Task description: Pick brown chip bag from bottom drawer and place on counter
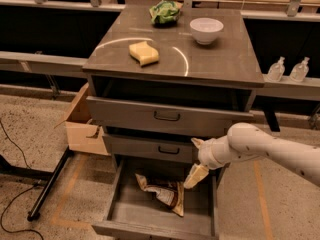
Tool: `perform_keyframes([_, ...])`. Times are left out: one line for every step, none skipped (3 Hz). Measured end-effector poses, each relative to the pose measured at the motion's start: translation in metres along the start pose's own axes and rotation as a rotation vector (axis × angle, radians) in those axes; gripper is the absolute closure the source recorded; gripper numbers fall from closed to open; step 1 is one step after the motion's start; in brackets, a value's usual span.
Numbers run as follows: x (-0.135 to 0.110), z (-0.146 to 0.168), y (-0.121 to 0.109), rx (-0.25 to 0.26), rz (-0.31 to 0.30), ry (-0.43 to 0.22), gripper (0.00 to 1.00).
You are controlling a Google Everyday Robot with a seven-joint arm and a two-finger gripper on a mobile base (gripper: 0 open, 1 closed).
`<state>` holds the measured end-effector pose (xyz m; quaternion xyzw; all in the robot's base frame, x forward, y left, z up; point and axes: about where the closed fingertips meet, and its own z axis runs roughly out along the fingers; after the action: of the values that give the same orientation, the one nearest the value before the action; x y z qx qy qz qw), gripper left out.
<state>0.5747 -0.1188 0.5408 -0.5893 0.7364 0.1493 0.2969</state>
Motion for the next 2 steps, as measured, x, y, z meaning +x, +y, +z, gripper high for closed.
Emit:
perform_keyframes([0.025,0.033,0.004,-0.073,0.009,0.031,0.00])
perform_keyframes([0.043,0.057,0.013,-0.113,0.013,0.040,0.00])
